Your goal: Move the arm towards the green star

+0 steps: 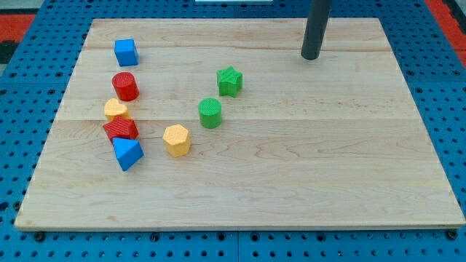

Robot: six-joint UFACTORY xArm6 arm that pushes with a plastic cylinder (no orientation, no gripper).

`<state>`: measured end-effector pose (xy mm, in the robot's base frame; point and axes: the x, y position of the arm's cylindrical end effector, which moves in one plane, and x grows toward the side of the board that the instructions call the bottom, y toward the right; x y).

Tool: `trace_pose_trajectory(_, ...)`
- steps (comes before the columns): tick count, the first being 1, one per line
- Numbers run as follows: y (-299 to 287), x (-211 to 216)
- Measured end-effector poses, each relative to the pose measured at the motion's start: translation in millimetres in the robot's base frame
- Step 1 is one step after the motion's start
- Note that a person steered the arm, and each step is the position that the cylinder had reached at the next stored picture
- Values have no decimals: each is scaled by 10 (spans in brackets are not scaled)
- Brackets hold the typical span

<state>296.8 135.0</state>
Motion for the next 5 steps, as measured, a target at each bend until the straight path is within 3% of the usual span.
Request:
trace_pose_trajectory(2, -1054, 94)
trace_pose_trajectory(5, -1004, 59)
